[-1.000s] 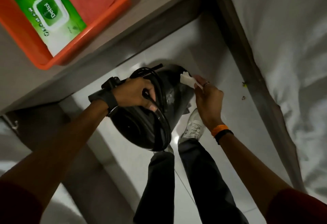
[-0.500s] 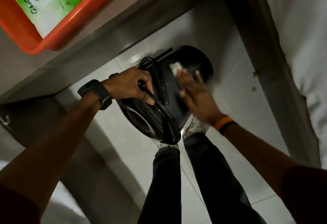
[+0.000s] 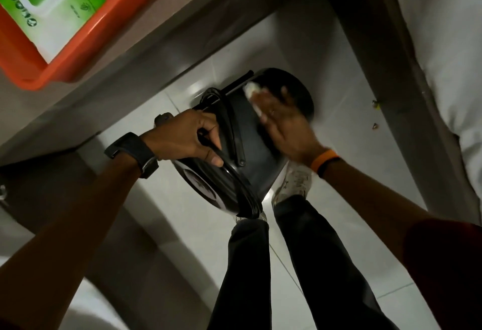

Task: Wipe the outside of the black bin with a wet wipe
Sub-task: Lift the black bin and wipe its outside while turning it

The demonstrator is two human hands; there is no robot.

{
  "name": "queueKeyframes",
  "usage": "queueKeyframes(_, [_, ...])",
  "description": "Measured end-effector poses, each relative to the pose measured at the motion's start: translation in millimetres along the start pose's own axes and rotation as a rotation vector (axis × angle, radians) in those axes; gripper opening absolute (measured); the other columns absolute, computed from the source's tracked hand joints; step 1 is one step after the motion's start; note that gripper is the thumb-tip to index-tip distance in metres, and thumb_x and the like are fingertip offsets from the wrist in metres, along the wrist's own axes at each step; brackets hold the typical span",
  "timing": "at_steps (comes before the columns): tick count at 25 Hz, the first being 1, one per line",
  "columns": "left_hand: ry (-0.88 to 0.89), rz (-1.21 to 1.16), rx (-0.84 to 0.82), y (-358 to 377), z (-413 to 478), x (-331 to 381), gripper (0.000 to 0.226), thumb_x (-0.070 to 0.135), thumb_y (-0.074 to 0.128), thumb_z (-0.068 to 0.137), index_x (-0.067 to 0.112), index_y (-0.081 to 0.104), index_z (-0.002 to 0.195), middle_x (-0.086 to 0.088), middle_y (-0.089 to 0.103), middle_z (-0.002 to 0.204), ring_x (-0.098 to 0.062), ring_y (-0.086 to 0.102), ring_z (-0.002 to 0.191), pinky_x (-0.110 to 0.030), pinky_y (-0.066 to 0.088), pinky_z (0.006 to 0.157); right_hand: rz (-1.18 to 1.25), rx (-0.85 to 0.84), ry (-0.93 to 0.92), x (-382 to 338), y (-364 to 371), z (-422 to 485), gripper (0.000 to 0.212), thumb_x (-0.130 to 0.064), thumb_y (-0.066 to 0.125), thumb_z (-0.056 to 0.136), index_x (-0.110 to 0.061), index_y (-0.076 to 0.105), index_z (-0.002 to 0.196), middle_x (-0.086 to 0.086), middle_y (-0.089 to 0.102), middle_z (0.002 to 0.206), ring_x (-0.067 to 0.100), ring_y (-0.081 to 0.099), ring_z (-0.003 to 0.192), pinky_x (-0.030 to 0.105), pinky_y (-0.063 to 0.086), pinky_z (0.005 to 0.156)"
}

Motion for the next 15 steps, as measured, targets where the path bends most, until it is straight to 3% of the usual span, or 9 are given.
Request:
queueKeyframes(2, [0.007, -0.01, 0.011, -1, 5, 1, 0.023, 0.012, 0.089, 0.061, 0.012, 0.069, 0.072, 0.003, 0.061, 0.08, -0.007, 0.058, 0.081, -0.01, 0.046, 0.078, -0.003, 0.018, 0.102, 4, -4, 14, 0.05, -0.021, 0.036, 0.108, -0.008, 0.036, 0.156, 0.012, 0.035, 0.164, 0.025, 0.024, 0.158, 0.045, 0.004, 0.131])
queueKeyframes(7, [-0.028, -0.041, -0.039, -6, 5, -3, 0.021, 0.012, 0.088, 0.062, 0.016, 0.07, 0.072, 0.009, 0.064, 0.081, -0.009, 0.062, 0.084, -0.016, 0.048, 0.082, 0.007, -0.083, -0.43, -33, 19, -74, 0.059, -0.036, 0.032, 0.105, -0.003, 0.035, 0.155, 0.013, 0.028, 0.166, 0.028, 0.025, 0.158, 0.045, 0.011, 0.131])
queueKeyframes(8, [-0.037, -0.041, -0.058, -5, 5, -3, 0.02, 0.017, 0.088, 0.061, 0.02, 0.07, 0.07, 0.013, 0.063, 0.077, -0.006, 0.061, 0.08, -0.014, 0.047, 0.079, -0.024, -0.068, -0.401, -17, 17, -79, 0.06, -0.037, 0.034, 0.105, -0.003, 0.034, 0.155, 0.013, 0.028, 0.166, 0.029, 0.026, 0.157, 0.048, 0.013, 0.131])
queueKeyframes(9, [-0.035, -0.038, -0.067, -5, 6, -3, 0.02, 0.024, 0.087, 0.059, 0.022, 0.069, 0.068, 0.016, 0.063, 0.074, -0.003, 0.06, 0.077, -0.011, 0.047, 0.076, -0.025, -0.04, -0.258, 4, 13, -74, 0.061, -0.036, 0.036, 0.105, -0.004, 0.032, 0.156, 0.014, 0.027, 0.167, 0.03, 0.025, 0.157, 0.052, 0.015, 0.13])
queueKeyframes(12, [-0.035, -0.058, -0.034, -14, 11, 0, 0.021, 0.037, 0.082, 0.056, 0.026, 0.069, 0.069, 0.019, 0.065, 0.074, -0.002, 0.063, 0.075, -0.01, 0.049, 0.075, 0.203, 0.021, 0.362, 66, -1, -43, 0.061, -0.029, 0.039, 0.108, -0.013, 0.016, 0.162, 0.006, 0.012, 0.172, 0.016, 0.004, 0.158, 0.051, 0.011, 0.13])
queueKeyframes(13, [-0.034, -0.074, -0.019, -19, 14, 2, 0.021, 0.037, 0.082, 0.057, 0.025, 0.07, 0.07, 0.017, 0.067, 0.075, -0.002, 0.064, 0.075, -0.013, 0.051, 0.075, 0.283, 0.02, 0.457, 72, 0, -36, 0.061, -0.029, 0.038, 0.108, -0.017, 0.012, 0.162, 0.002, 0.008, 0.173, 0.011, -0.002, 0.156, 0.05, 0.009, 0.131])
queueKeyframes(15, [-0.049, -0.102, 0.004, -29, 18, 7, 0.021, 0.032, 0.082, 0.059, 0.021, 0.071, 0.072, 0.01, 0.069, 0.078, -0.006, 0.065, 0.077, -0.019, 0.053, 0.076, 0.383, 0.048, 0.367, 49, 2, -34, 0.063, -0.032, 0.04, 0.107, -0.02, 0.014, 0.163, -0.002, 0.009, 0.173, 0.012, -0.001, 0.158, 0.05, 0.011, 0.131])
Point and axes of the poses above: each hand's wrist, its own z-axis towards the middle knuckle, its own y-axis out of the palm, x = y × z, the point moved 4 cm from there along z, towards the middle knuckle
